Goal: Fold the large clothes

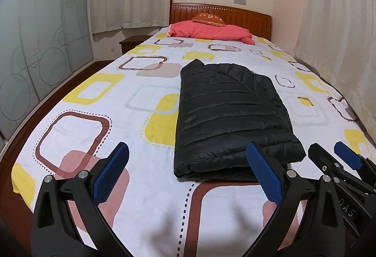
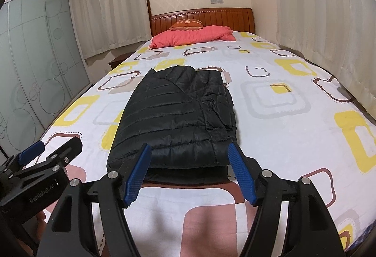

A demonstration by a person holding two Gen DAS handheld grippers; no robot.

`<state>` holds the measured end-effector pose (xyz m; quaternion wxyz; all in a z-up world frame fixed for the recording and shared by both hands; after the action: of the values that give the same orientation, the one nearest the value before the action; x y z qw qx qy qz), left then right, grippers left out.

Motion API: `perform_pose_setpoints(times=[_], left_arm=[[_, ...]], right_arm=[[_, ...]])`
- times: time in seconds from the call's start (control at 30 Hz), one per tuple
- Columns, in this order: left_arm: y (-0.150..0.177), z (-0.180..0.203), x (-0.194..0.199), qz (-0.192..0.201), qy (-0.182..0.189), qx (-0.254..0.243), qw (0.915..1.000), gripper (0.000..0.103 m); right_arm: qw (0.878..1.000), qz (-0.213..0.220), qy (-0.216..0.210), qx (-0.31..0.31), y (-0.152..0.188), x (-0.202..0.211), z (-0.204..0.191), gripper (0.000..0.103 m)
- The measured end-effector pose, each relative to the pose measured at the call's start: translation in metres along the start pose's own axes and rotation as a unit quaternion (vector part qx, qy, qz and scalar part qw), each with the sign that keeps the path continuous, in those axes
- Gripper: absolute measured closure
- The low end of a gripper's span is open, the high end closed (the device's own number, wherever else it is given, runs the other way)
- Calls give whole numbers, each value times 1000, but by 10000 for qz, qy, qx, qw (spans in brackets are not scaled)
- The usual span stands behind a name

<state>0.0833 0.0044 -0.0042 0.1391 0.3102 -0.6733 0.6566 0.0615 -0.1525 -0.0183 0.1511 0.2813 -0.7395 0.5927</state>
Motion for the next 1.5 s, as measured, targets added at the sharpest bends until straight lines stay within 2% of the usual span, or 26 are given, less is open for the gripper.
perform_pose_setpoints(times=[1.5], left_arm=[[8,5,-1,-96,-48,27,9999,3]], right_arm=[[10000,-1,-27,37,2,3,-3,36]])
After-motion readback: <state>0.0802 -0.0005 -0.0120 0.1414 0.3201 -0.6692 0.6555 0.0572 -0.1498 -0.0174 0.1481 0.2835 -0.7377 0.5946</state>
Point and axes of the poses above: each gripper's, at about its wrist camera, not at the fingertips, and x roughly against the way its jaws point, z to its right, y to its underside, the point moved 2 cm from there along -x, roughly the way its jaws point, and after that the axes turned 12 degrees about -y, right-handed, at the moved point
